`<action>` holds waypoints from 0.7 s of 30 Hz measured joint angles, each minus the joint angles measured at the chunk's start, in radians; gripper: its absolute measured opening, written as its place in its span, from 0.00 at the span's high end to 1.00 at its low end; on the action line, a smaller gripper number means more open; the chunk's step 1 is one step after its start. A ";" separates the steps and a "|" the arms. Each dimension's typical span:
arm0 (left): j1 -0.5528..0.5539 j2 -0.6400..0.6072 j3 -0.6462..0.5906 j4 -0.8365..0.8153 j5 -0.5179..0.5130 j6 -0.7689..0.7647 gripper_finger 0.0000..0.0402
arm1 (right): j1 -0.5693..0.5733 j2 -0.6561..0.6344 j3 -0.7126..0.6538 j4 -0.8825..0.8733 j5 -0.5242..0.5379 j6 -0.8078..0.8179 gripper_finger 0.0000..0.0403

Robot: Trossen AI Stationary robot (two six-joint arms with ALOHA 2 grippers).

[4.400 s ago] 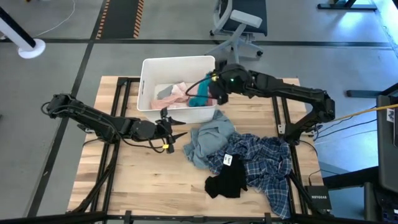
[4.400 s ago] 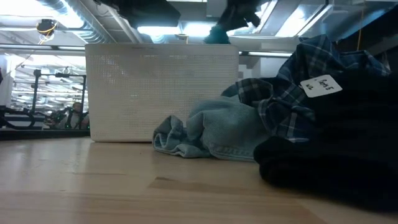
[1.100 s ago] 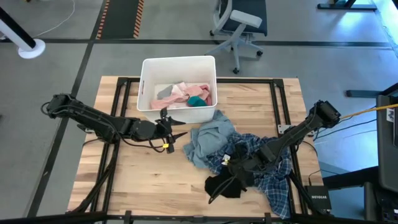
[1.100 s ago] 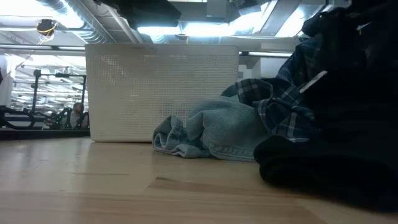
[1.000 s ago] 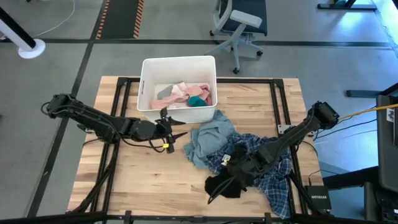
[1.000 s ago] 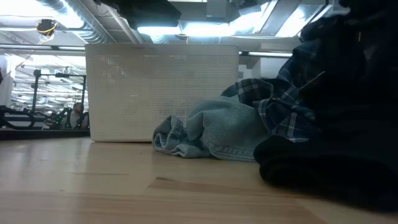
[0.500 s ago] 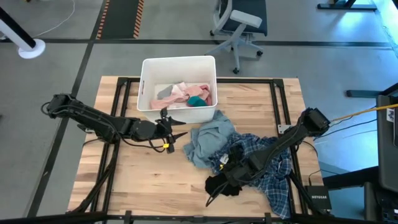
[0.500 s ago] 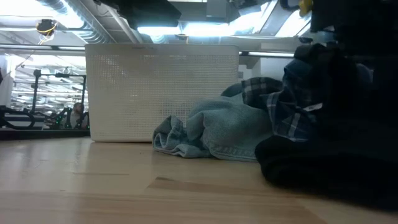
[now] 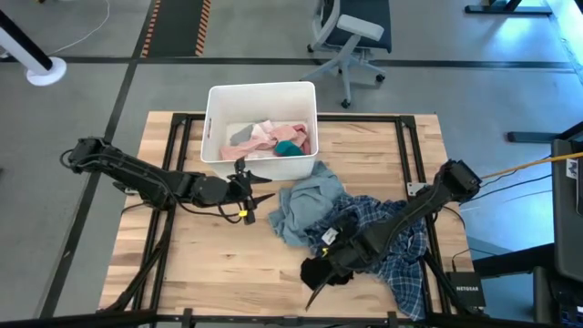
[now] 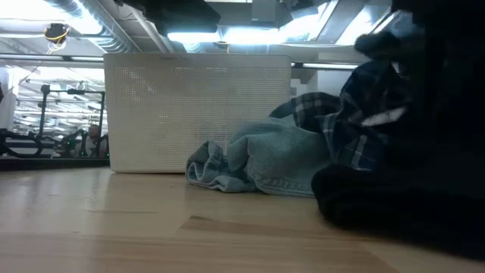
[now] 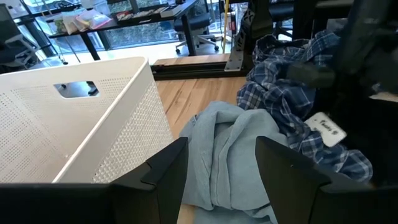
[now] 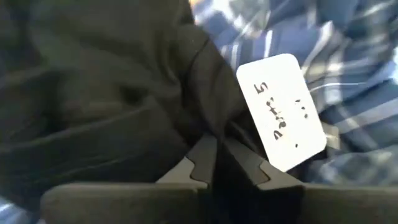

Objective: Sort clothes
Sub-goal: Put the black pants into the white bin

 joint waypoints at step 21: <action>0.000 0.000 0.000 0.000 0.000 0.000 0.55 | 0.011 -0.002 0.548 -0.388 0.252 -0.234 0.97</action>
